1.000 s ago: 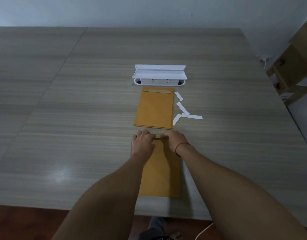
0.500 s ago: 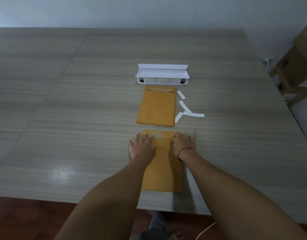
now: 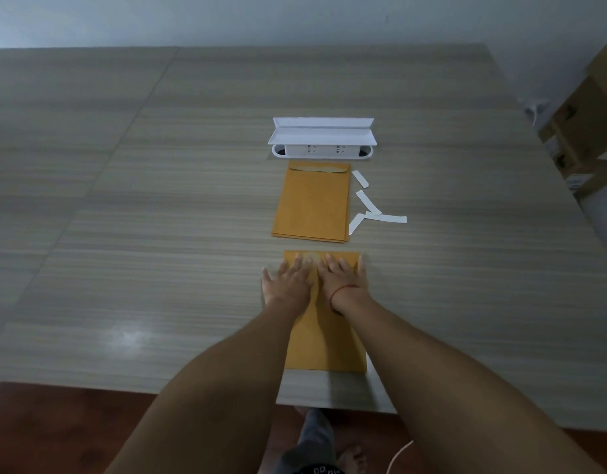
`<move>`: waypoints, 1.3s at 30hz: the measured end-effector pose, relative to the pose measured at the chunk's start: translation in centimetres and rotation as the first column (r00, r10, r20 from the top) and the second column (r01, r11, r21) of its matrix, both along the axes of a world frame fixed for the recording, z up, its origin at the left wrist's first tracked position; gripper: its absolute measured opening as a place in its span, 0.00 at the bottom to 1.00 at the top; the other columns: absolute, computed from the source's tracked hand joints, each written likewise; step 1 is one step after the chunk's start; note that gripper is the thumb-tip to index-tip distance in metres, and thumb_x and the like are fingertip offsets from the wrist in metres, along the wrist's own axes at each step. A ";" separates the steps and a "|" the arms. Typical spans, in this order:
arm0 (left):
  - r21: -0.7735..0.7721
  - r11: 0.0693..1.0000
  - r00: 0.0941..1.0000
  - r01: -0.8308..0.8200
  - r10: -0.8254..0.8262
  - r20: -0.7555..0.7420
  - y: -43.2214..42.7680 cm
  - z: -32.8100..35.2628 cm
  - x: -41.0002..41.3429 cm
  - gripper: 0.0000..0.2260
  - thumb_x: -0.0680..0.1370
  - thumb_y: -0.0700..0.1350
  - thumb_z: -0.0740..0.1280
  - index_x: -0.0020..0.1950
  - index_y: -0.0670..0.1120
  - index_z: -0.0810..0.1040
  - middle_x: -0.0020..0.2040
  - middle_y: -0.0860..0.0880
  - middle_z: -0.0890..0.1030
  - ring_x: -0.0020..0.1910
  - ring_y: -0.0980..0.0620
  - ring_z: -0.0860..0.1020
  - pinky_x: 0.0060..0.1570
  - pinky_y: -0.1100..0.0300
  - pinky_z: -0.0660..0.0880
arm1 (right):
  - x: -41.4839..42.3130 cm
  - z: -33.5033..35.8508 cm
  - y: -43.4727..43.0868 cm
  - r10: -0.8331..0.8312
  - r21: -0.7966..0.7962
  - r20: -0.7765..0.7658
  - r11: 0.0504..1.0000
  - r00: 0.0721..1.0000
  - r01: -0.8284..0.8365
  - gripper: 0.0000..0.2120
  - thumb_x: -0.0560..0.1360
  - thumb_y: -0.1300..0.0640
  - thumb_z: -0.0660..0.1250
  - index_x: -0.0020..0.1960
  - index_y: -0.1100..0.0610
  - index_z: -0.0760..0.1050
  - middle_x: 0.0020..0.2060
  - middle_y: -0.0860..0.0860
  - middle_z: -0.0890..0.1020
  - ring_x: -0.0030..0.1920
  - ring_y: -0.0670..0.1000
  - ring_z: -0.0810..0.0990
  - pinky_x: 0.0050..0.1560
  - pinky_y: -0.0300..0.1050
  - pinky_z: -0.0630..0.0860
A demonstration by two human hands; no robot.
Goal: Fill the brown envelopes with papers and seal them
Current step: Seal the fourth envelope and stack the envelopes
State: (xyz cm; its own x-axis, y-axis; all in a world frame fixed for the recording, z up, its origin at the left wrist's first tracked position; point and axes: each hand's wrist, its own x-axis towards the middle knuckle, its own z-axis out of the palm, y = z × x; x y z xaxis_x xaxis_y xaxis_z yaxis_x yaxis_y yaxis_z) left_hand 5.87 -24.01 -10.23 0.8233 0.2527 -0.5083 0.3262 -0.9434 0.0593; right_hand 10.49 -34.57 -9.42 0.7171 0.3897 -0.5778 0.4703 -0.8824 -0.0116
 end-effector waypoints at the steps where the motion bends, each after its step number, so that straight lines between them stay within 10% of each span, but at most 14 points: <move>1: 0.005 1.000 1.000 -0.014 0.014 0.000 0.1 0.1 -0.1 0.24 0.84 0.53 0.49 0.78 0.57 0.44 0.80 0.55 0.43 0.79 0.48 0.44 0.74 0.37 0.46 | 0.1 0.1 0.1 -0.009 -0.023 -0.008 1.000 1.000 0.009 0.32 0.81 0.55 0.54 0.79 0.49 0.41 0.79 0.47 0.41 0.79 0.52 0.43 0.75 0.63 0.34; 28: 0.006 0.988 0.987 -0.157 0.158 -0.027 0.2 0.0 -1.0 0.27 0.81 0.59 0.53 0.78 0.58 0.47 0.80 0.49 0.45 0.78 0.46 0.50 0.68 0.40 0.63 | 1.4 0.6 -3.2 -0.226 -0.127 -0.071 0.968 0.972 0.216 0.35 0.78 0.55 0.57 0.79 0.50 0.42 0.78 0.56 0.39 0.78 0.58 0.37 0.74 0.65 0.39; 34: -0.049 0.892 0.881 -0.449 0.452 0.144 -0.1 1.3 -1.7 0.27 0.75 0.60 0.66 0.66 0.43 0.70 0.64 0.43 0.71 0.65 0.43 0.70 0.61 0.48 0.72 | 0.6 2.2 -3.9 -0.517 0.147 -0.029 0.844 0.855 0.515 0.17 0.75 0.60 0.61 0.64 0.57 0.73 0.63 0.57 0.75 0.64 0.57 0.74 0.61 0.49 0.72; 39: -0.270 0.671 0.692 -0.691 0.722 0.023 -0.9 1.3 -1.8 0.38 0.65 0.60 0.76 0.66 0.41 0.68 0.61 0.43 0.75 0.63 0.44 0.74 0.58 0.51 0.76 | -0.6 1.5 -3.4 -0.680 0.230 -0.183 0.673 0.710 0.703 0.04 0.74 0.59 0.70 0.46 0.56 0.75 0.51 0.55 0.82 0.51 0.55 0.81 0.42 0.43 0.73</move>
